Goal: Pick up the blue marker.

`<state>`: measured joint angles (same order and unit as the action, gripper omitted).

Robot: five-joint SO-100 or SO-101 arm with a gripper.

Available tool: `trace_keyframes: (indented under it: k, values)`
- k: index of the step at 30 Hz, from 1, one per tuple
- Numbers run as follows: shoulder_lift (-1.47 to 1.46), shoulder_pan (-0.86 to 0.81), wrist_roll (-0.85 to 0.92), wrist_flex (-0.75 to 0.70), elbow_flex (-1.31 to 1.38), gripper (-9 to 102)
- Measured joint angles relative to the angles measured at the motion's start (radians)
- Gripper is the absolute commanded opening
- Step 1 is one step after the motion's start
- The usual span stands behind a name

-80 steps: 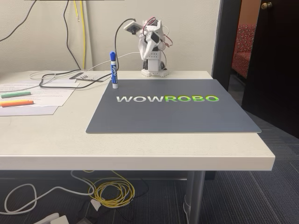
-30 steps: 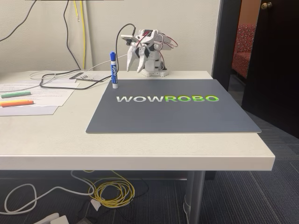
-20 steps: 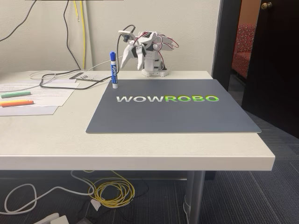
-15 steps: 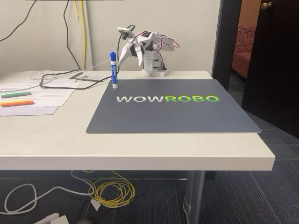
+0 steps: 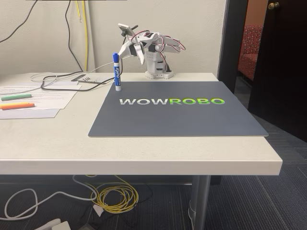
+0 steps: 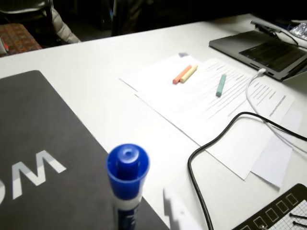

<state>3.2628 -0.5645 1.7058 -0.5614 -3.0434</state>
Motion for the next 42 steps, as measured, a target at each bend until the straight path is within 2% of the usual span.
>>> trace_keyframes:
  k: [7, 17, 25, 36, 42]
  values:
    - [-0.304, 0.0, 0.002, 0.336, 0.0, 62]
    - [-0.549, -0.002, 0.023, 0.637, 0.0, 64]
    - [-0.98, -0.017, 0.035, 1.054, 0.009, 65]
    - [-1.022, -0.017, 0.037, 1.108, 0.009, 64]
    - [-1.023, -0.017, 0.038, 1.104, 0.009, 57]
